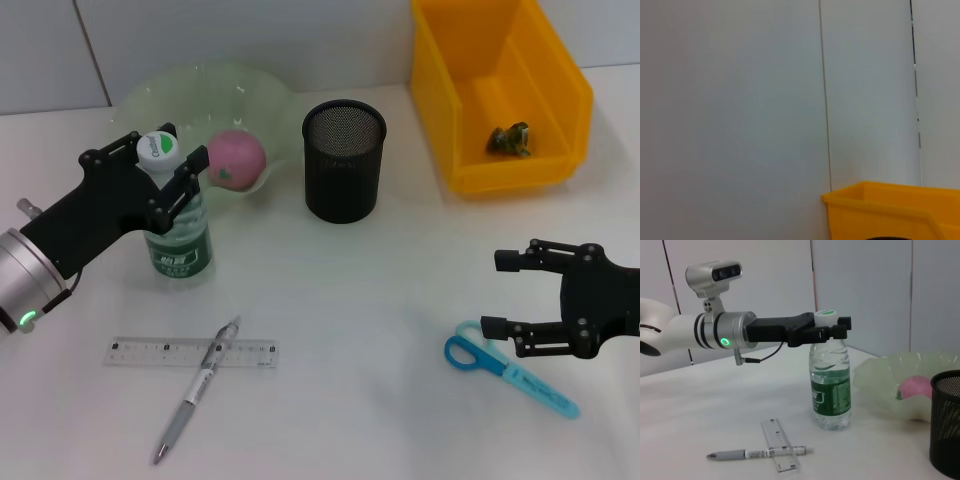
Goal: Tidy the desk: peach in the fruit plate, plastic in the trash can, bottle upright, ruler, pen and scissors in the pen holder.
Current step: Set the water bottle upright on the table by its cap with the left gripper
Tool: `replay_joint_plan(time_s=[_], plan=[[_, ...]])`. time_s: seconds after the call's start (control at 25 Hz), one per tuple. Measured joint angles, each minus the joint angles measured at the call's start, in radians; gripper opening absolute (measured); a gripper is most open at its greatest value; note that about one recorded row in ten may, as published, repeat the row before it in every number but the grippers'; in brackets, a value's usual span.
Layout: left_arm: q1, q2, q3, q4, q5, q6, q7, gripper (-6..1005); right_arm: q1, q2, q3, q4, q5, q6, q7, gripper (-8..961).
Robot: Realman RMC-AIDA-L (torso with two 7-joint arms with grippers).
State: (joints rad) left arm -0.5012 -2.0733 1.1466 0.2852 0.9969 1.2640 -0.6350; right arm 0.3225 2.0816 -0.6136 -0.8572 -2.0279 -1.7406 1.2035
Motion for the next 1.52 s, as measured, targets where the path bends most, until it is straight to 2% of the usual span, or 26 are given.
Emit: replay_joint_plan(time_s=[1.12,1.32,1.52], plan=[[-0.006,-0.002,-0.003,-0.038,-0.040,-0.034,-0.009,529,0.002,0.000,-0.025,0.000,-0.002,-0.001,-0.004,812],[0.003,-0.002,-0.003,-0.034,-0.047,-0.001,-0.008,532,0.004,0.000,-0.026,0.000,-0.002,-0.001,-0.004,810],[0.008,-0.002,-0.004,-0.035,-0.054,0.011,-0.002,682,0.006,0.000,-0.026,-0.001,-0.002,-0.003,-0.004,809]])
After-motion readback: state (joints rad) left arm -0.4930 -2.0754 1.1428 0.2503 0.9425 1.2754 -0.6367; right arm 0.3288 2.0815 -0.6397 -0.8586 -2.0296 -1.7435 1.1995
